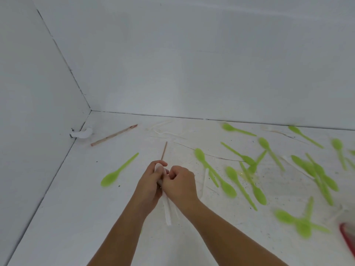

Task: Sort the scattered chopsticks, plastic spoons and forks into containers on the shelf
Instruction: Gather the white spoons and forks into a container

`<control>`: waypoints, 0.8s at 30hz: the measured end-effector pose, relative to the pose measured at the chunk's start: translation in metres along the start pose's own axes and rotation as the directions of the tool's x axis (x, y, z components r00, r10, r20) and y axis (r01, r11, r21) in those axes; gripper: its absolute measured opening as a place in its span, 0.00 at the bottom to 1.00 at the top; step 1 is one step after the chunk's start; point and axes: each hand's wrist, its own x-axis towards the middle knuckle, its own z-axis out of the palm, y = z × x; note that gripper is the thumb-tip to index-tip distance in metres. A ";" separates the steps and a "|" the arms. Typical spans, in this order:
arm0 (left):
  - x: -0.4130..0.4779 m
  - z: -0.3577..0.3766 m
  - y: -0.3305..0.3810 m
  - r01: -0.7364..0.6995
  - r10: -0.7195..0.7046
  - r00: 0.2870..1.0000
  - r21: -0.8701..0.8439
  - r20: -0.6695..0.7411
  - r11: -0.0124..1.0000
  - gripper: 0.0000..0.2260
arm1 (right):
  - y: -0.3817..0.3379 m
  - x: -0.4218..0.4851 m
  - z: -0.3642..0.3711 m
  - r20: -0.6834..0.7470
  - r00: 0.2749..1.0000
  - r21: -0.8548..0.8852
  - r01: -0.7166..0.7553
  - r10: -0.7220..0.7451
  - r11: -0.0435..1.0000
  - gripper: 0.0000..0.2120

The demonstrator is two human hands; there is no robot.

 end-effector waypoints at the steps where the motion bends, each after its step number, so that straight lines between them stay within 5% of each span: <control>1: -0.001 -0.001 0.000 -0.006 0.006 1.000 -0.003 0.008 1.000 0.09 | 0.005 0.004 -0.005 0.057 0.998 0.076 -0.030 0.025 0.997 0.22; 4: 0.002 -0.006 0.003 -0.002 0.002 1.000 -0.062 0.009 0.998 0.08 | 0.034 0.020 -0.032 0.071 0.997 0.154 -0.027 0.016 0.988 0.11; 6: 0.007 -0.012 0.005 0.008 -0.008 1.000 -0.054 -0.011 0.998 0.07 | 0.063 0.029 -0.063 0.063 0.987 -0.167 0.159 -0.150 0.973 0.10; 8: 0.009 -0.015 0.008 0.026 -0.026 1.000 -0.059 -0.008 0.998 0.07 | 0.085 0.033 -0.088 0.327 0.917 -0.519 0.377 -0.230 0.767 0.20; 10: 0.011 -0.016 0.010 0.050 -0.050 0.999 -0.096 -0.001 0.994 0.06 | 0.104 0.031 -0.102 0.483 0.853 -0.622 0.493 -0.197 0.608 0.23; 15: 0.017 -0.012 0.009 0.050 -0.047 0.998 -0.108 0.033 0.993 0.06 | 0.123 0.030 -0.102 0.443 0.787 -0.643 0.613 -0.430 0.460 0.03; 19: 0.021 -0.006 0.008 0.028 -0.026 0.999 -0.047 0.033 0.999 0.07 | 0.106 0.039 -0.095 0.225 0.867 -0.634 0.477 -0.446 0.608 0.05; 22: 0.025 -0.003 0.008 0.022 -0.022 1.000 -0.040 0.022 0.999 0.07 | 0.094 0.045 -0.078 0.130 0.966 -0.480 0.257 -0.222 0.839 0.10; 24: 0.025 -0.004 0.008 0.013 -0.012 1.000 -0.037 0.017 0.999 0.06 | 0.093 0.047 -0.068 0.112 0.985 -0.447 0.165 -0.128 0.879 0.11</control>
